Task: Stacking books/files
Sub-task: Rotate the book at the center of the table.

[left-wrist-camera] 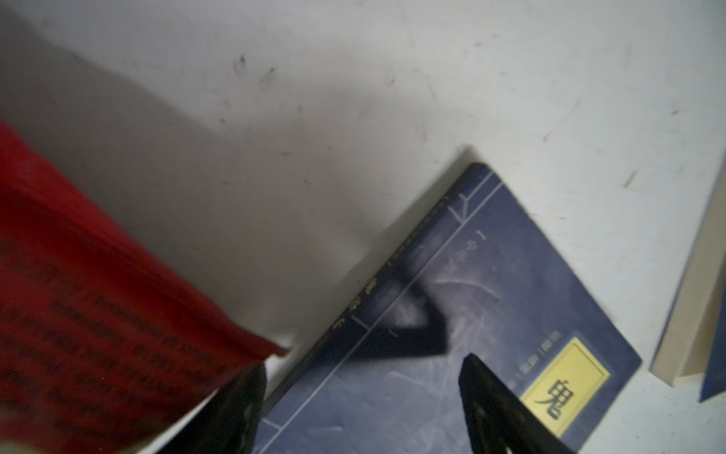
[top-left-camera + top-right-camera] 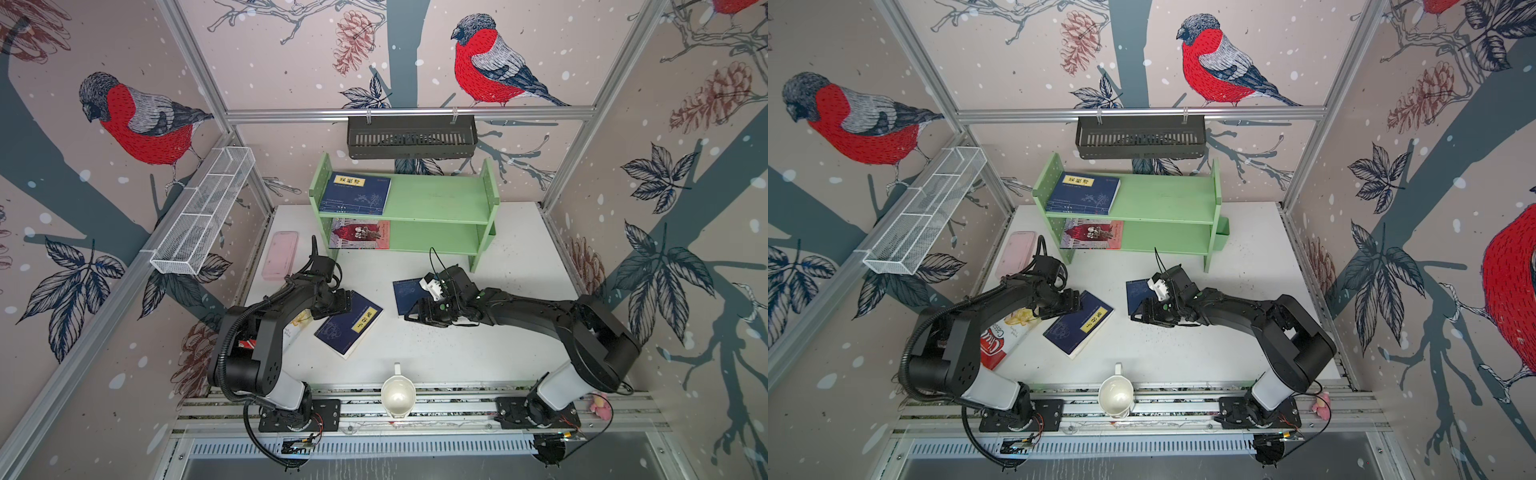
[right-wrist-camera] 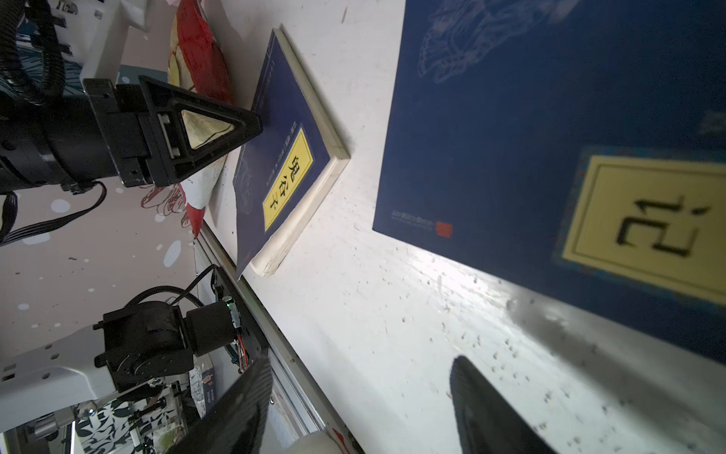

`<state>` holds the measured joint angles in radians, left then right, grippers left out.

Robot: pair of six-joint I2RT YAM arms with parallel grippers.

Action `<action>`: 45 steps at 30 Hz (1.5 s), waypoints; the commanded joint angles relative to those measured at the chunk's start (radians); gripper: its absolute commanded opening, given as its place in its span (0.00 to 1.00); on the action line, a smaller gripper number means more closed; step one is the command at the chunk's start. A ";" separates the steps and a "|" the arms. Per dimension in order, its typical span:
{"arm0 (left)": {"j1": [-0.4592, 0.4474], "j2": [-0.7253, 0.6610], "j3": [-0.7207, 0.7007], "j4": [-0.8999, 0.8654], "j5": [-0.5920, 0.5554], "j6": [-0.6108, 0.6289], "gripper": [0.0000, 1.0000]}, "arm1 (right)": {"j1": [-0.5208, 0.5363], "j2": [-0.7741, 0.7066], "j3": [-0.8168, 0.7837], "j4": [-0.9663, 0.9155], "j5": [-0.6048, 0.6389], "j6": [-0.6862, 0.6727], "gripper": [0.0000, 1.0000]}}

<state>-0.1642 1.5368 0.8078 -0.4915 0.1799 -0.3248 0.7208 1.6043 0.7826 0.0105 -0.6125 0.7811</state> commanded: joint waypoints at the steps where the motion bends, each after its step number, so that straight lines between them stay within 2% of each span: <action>1: -0.010 0.025 -0.007 -0.007 0.001 0.002 0.76 | 0.003 0.021 0.008 0.050 -0.042 -0.016 0.73; 8: -0.052 0.066 -0.025 0.039 0.207 -0.034 0.70 | 0.005 0.062 0.032 0.066 -0.073 -0.016 0.73; 15: -0.130 0.106 0.033 0.050 0.321 -0.049 0.70 | 0.009 0.126 0.078 0.069 -0.107 -0.011 0.73; 19: -0.124 0.115 0.117 -0.037 0.250 0.021 0.73 | 0.010 0.132 0.101 -0.008 -0.090 -0.039 0.71; 25: -0.110 -0.010 0.185 -0.106 0.105 0.098 0.79 | 0.029 0.081 0.094 -0.061 -0.087 -0.032 0.71; 33: -0.055 -0.078 0.106 -0.170 0.014 -0.035 0.80 | 0.100 0.131 0.092 -0.083 -0.118 0.003 0.72; 35: -0.034 -0.080 0.093 -0.175 0.026 -0.056 0.81 | 0.109 0.138 0.103 -0.096 -0.111 0.003 0.72; 40: -0.006 -0.105 -0.037 -0.126 0.160 -0.087 0.80 | 0.114 0.177 0.123 -0.070 -0.113 0.023 0.73; 45: -0.001 -0.133 -0.092 -0.110 0.183 -0.101 0.80 | 0.115 0.216 0.139 -0.027 -0.115 0.047 0.73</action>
<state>-0.1688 1.4105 0.7330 -0.5926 0.3275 -0.3985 0.8349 1.8057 0.9112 -0.0490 -0.7284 0.8108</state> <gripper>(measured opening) 0.799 0.728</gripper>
